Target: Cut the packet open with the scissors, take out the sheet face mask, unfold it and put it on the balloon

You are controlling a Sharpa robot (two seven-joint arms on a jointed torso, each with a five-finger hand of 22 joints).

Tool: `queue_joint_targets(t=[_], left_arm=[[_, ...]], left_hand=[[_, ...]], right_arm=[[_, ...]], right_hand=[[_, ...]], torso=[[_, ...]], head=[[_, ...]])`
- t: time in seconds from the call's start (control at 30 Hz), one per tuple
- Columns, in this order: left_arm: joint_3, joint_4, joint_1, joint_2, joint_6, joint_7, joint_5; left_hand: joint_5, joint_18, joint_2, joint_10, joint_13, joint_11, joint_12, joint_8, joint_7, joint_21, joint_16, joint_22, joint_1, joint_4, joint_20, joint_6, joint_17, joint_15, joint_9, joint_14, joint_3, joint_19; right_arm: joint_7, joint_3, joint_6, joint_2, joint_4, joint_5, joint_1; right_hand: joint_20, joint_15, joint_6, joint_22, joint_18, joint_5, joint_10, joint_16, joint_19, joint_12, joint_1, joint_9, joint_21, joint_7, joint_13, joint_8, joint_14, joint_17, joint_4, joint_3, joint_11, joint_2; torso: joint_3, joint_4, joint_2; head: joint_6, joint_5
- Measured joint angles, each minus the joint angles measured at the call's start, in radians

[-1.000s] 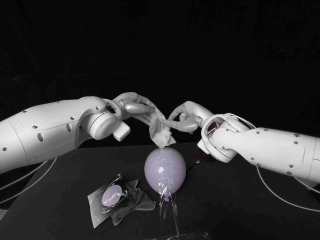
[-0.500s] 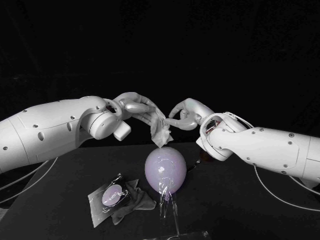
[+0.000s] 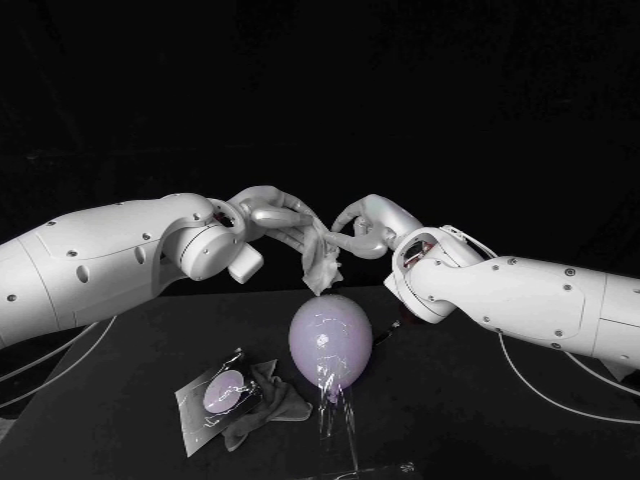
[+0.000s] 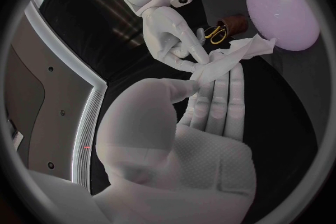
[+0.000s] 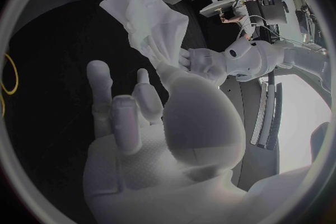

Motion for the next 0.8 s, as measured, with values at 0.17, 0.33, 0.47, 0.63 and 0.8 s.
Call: queue_joint_targets(t=[0.17, 0.33, 0.47, 0.63, 0.8], left_arm=[[0.000, 0.001, 0.000, 0.001, 0.002, 0.000, 0.000], [0.000, 0.002, 0.000, 0.001, 0.003, 0.000, 0.000], [0.000, 0.002, 0.000, 0.001, 0.004, 0.001, 0.000], [0.000, 0.000, 0.000, 0.001, 0.004, 0.001, 0.000], [0.000, -0.001, 0.000, -0.001, 0.004, 0.001, -0.007]], left_hand=[[0.000, 0.000, -0.004, 0.000, 0.000, 0.000, 0.000, 0.000, 0.000, 0.000, -0.004, 0.000, 0.004, 0.000, 0.000, 0.000, 0.000, 0.000, 0.000, 0.000, 0.000, 0.000], [0.000, 0.000, -0.004, 0.000, 0.000, 0.000, 0.000, 0.000, 0.000, 0.000, -0.004, 0.000, 0.004, 0.000, 0.000, 0.000, 0.000, 0.000, 0.000, 0.000, 0.000, 0.000], [0.000, 0.000, -0.004, 0.000, 0.000, 0.000, 0.000, 0.000, 0.000, 0.000, -0.004, 0.000, 0.004, 0.000, 0.000, 0.000, 0.000, 0.000, 0.000, 0.000, 0.000, 0.000], [0.000, 0.000, -0.004, 0.000, 0.000, 0.000, 0.000, 0.000, 0.000, 0.000, -0.004, 0.000, 0.004, 0.000, 0.000, -0.001, 0.000, 0.000, 0.000, 0.000, 0.000, 0.000], [0.000, 0.000, -0.004, 0.000, 0.000, 0.000, 0.000, 0.000, -0.002, 0.000, -0.004, 0.000, 0.004, 0.003, 0.000, -0.002, 0.000, 0.000, 0.000, 0.000, -0.003, 0.000]], right_arm=[[0.013, 0.000, 0.003, 0.005, -0.002, 0.010, -0.002], [0.025, -0.001, 0.008, 0.007, -0.003, 0.019, -0.004], [0.036, -0.001, 0.011, 0.007, -0.003, 0.025, -0.005], [0.059, -0.001, 0.006, 0.000, 0.000, 0.036, -0.005], [0.095, -0.001, -0.011, -0.018, 0.013, 0.053, -0.005]], right_hand=[[-0.001, 0.000, 0.006, 0.008, 0.000, 0.000, 0.007, 0.004, 0.009, 0.008, 0.011, 0.000, 0.008, -0.006, 0.000, 0.000, 0.000, 0.001, -0.006, 0.006, 0.001, 0.005], [-0.008, 0.000, 0.017, 0.018, -0.001, 0.000, 0.014, 0.008, 0.018, 0.020, 0.032, -0.001, 0.018, -0.009, 0.001, 0.005, 0.000, 0.001, -0.016, 0.016, -0.007, 0.018], [-0.013, -0.007, 0.045, 0.040, -0.001, 0.000, 0.037, 0.020, 0.046, 0.049, 0.063, -0.001, 0.051, -0.022, 0.001, 0.016, -0.001, 0.001, -0.040, 0.043, -0.017, 0.049], [-0.029, -0.030, 0.077, 0.097, -0.002, -0.002, 0.072, 0.049, 0.109, 0.135, 0.101, 0.006, 0.135, -0.040, 0.003, 0.034, 0.001, 0.001, -0.080, 0.117, -0.014, 0.087], [-0.041, -0.031, 0.087, 0.129, -0.016, -0.008, 0.095, 0.057, 0.134, 0.158, 0.103, 0.008, 0.177, -0.044, 0.001, 0.048, 0.002, 0.000, -0.094, 0.152, -0.019, 0.088]], torso=[[0.0000, 0.0000, 0.000], [0.0006, 0.0000, 0.000], [0.0007, -0.0001, 0.000], [0.0007, -0.0002, 0.000], [0.0008, -0.0002, 0.000]], head=[[-0.001, 0.001], [-0.001, 0.002], [-0.001, 0.001], [-0.001, 0.000], [-0.002, 0.001]])
